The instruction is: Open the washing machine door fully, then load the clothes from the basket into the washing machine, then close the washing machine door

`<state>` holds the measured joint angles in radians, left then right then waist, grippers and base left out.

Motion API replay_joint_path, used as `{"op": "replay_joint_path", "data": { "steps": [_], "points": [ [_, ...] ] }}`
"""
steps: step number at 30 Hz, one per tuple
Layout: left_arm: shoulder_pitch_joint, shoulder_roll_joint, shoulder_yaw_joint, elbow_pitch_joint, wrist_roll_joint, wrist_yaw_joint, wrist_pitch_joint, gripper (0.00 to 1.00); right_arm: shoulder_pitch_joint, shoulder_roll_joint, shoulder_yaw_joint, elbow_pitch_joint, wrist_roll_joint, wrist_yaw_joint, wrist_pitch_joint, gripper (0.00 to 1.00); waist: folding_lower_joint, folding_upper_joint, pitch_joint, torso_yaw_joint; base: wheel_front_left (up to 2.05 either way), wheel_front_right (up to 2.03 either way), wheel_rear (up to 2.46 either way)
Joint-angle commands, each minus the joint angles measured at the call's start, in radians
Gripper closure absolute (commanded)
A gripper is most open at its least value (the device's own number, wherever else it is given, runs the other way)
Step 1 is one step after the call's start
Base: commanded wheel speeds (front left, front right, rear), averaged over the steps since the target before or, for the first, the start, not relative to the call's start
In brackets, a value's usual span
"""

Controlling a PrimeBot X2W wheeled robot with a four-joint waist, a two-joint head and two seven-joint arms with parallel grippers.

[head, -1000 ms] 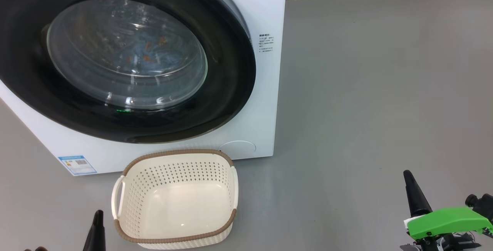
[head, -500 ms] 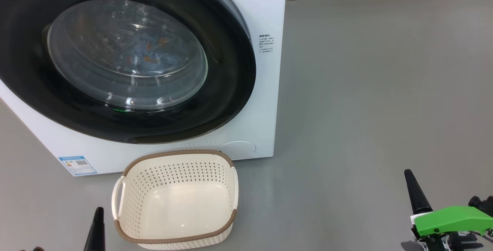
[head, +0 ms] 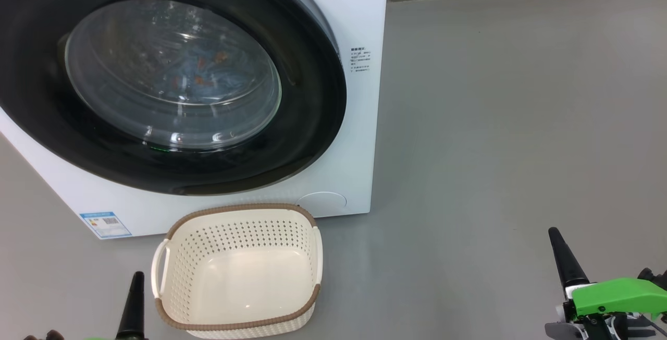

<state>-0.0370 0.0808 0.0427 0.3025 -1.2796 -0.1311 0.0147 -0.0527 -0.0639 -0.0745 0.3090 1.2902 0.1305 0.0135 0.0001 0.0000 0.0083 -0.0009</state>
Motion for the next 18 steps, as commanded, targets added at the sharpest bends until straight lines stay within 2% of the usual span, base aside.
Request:
{"op": "replay_joint_path", "data": {
  "steps": [1,18],
  "points": [
    [-0.043,0.010,0.031,-0.033,-0.026,0.000,0.008,1.00,-0.046,-0.006,0.005,-0.033,0.027,0.000,0.008,1.00,0.0000,0.0000,0.000,0.000,0.00,0.00,0.00],
    [-0.058,-0.012,0.053,-0.046,-0.191,0.000,0.058,1.00,-0.051,0.005,-0.020,-0.050,0.186,0.000,0.059,1.00,0.0000,0.0000,-0.003,0.001,0.00,0.00,0.00]
  ]
}}
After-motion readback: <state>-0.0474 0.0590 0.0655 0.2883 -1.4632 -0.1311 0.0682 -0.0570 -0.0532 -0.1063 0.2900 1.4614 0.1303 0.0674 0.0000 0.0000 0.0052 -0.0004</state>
